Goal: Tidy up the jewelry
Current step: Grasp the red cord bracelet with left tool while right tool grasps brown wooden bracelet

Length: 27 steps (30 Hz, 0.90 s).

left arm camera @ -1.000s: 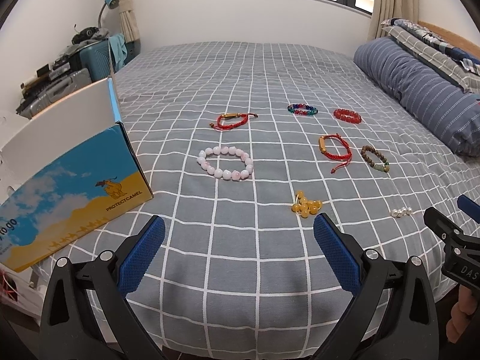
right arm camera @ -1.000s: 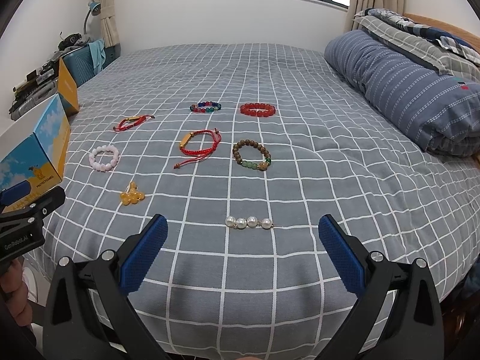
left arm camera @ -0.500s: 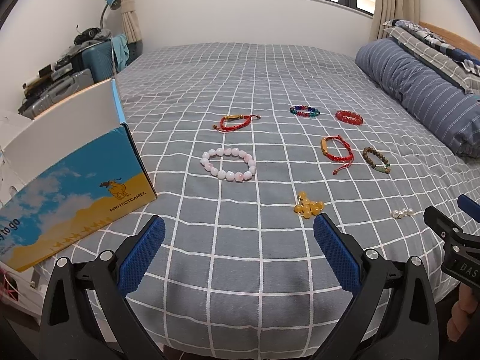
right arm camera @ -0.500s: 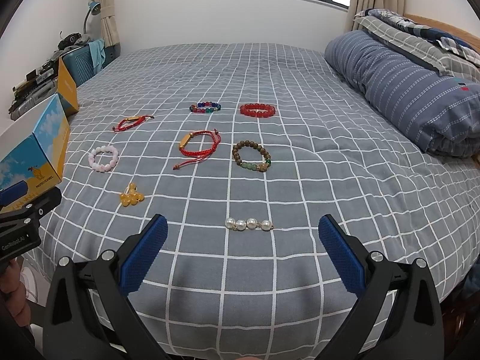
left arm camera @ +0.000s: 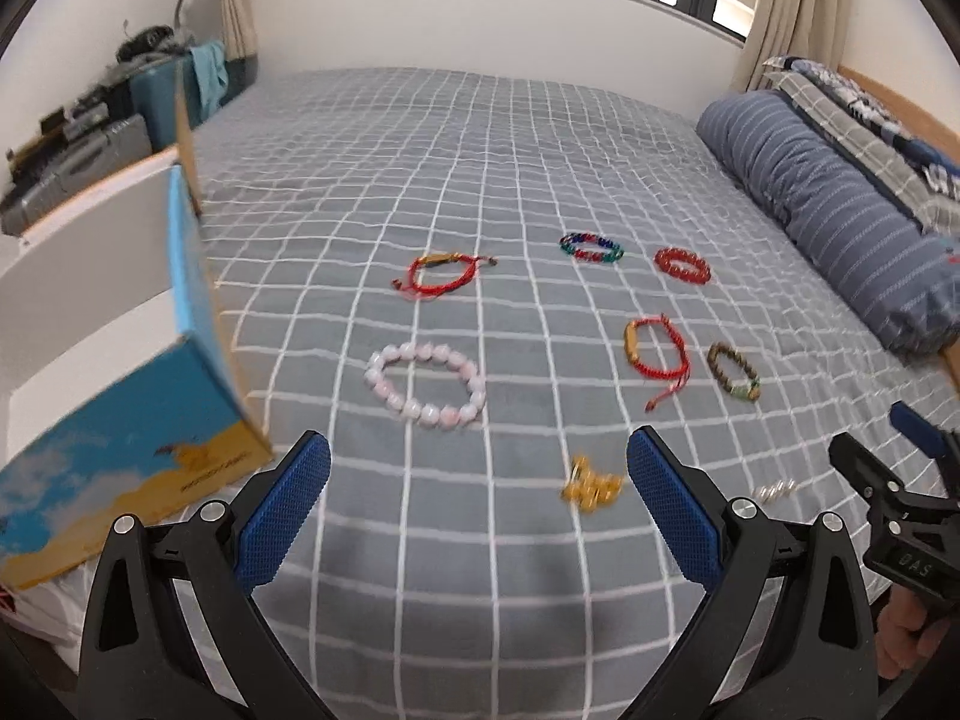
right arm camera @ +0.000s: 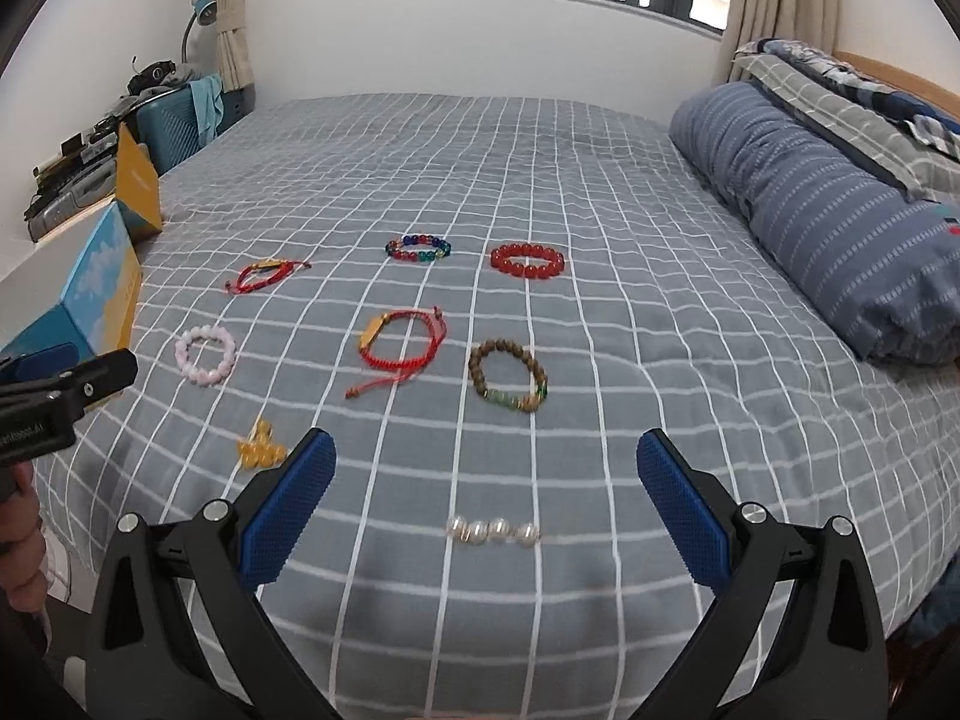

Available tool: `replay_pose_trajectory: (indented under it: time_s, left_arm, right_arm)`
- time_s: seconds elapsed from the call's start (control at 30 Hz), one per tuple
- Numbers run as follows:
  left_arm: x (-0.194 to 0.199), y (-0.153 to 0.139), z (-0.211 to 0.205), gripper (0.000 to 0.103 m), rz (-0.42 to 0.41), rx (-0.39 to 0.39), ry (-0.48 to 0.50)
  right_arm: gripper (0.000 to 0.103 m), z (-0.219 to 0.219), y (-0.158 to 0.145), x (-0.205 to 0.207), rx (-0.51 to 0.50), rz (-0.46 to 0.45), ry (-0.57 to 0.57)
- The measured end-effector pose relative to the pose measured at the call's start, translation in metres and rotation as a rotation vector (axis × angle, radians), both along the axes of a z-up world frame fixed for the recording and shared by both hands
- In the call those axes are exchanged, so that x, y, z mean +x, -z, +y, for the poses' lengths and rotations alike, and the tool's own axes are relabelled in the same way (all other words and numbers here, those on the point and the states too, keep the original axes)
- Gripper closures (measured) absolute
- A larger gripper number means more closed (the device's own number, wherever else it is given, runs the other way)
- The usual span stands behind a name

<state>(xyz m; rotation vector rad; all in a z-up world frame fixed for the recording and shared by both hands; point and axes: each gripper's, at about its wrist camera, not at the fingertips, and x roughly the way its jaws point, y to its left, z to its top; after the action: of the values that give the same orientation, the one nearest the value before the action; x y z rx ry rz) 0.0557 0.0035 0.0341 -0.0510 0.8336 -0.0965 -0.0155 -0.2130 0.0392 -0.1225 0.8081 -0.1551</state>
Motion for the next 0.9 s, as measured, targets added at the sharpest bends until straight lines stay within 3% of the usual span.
replay_pose_trajectory:
  time_s: [0.23, 0.4, 0.53, 0.7, 0.9]
  left_arm:
    - [0.050, -0.001, -0.012, 0.006, 0.026, 0.046, 0.043]
    - [0.102, -0.001, -0.014, 0.006, 0.087, 0.075, 0.079]
    - [0.155, 0.011, -0.007, 0.006, 0.205, -0.011, 0.112]
    - [0.203, 0.033, 0.002, 0.006, 0.292, -0.079, 0.090]
    - [0.234, 0.063, 0.000, 0.006, 0.333, 0.041, 0.019]
  right_arm:
    - [0.006, -0.022, 0.002, 0.054, 0.055, 0.087, -0.009]
    - [0.008, -0.028, 0.012, 0.089, 0.033, 0.147, -0.002]
    - [0.012, -0.033, 0.023, 0.113, 0.034, 0.204, 0.008]
    - [0.019, -0.044, 0.038, 0.136, 0.068, 0.267, 0.041]
    - [0.026, -0.056, 0.054, 0.152, 0.104, 0.327, 0.071]
